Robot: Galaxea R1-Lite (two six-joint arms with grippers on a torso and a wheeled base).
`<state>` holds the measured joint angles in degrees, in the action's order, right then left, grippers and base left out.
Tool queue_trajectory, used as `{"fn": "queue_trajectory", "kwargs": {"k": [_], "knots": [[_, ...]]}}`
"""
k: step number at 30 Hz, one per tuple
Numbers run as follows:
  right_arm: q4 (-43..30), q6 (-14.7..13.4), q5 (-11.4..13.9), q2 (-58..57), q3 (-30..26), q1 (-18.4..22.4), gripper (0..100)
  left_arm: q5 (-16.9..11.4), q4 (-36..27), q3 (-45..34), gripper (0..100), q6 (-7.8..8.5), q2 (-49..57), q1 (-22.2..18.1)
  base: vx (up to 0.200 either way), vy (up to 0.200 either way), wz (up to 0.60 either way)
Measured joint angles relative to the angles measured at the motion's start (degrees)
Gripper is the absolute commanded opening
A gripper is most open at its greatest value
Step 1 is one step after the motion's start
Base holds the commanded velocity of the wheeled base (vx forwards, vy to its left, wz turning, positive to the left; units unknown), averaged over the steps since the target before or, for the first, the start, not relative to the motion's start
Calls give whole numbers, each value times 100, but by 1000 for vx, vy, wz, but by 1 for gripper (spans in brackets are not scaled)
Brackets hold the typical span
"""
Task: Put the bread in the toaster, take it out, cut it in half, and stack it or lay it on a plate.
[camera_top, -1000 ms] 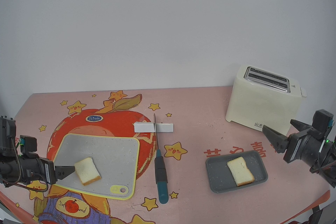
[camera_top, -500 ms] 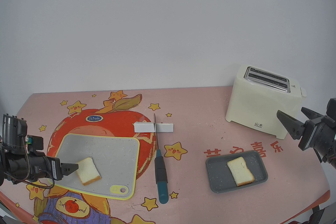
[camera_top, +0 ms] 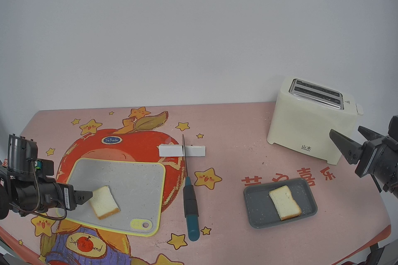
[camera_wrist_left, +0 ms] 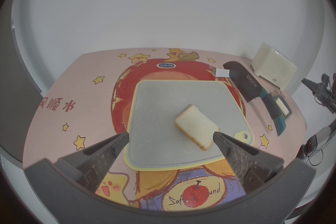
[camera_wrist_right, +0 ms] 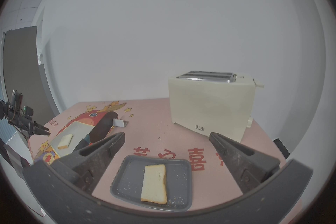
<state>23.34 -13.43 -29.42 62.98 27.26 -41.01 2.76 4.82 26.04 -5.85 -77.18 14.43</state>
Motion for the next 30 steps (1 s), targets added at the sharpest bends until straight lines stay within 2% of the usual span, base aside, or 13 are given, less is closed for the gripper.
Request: {"fn": "queue_trajectory", "kwargs": {"k": [13,30], "knots": [[0,35,0,-5,2,0,100,211,222,-72,100,-17,-388,149,0,0,0],[0,38,-2,-16,13,0,100,222,235,-154,100,-90,-427,202,0,0,0]]}}
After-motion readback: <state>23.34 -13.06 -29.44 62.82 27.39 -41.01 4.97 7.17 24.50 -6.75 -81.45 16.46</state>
